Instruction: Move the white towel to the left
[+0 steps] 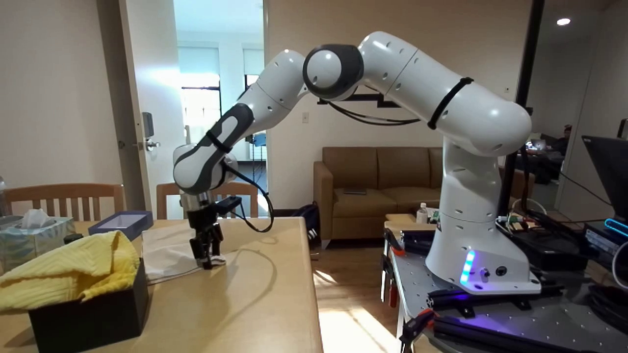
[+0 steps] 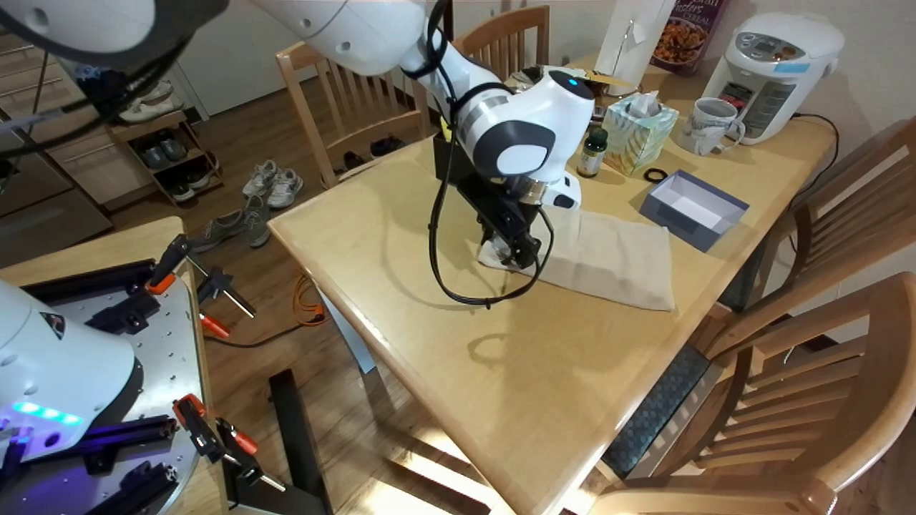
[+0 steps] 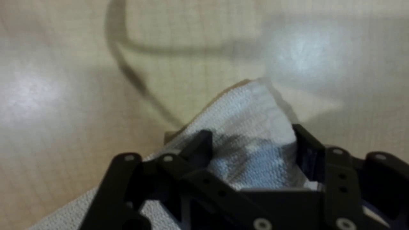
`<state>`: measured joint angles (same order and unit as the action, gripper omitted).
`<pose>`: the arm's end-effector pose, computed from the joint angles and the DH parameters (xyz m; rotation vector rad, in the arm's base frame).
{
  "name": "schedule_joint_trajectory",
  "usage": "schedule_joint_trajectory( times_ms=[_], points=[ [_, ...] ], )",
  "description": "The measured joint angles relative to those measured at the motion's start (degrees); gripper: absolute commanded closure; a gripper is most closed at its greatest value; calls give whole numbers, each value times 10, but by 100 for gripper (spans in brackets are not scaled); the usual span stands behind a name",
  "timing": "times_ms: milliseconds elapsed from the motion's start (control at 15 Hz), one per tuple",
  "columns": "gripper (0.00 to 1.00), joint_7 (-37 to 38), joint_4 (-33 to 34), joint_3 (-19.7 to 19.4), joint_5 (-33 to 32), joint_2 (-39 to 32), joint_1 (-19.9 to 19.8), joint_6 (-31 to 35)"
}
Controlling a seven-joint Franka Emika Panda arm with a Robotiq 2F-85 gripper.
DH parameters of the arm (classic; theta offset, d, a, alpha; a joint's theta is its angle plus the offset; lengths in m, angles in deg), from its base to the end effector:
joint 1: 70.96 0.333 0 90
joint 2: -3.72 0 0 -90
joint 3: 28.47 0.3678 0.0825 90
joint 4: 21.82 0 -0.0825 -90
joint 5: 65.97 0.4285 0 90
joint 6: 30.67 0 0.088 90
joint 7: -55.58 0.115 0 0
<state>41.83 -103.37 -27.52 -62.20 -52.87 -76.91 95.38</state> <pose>0.7591 -0.0658 0.0719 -3.0259 -0.1550 0.3008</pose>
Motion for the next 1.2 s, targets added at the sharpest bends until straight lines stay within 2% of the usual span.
schedule_joint_trajectory(
  times_ms=[333,800,1200],
  points=[
    [97,4,23,0,0,-8,8,-33],
    [100,33,-1,-8,-2,-11,12,-52],
    [100,69,-99,-11,1,36,12,-40]
  ],
)
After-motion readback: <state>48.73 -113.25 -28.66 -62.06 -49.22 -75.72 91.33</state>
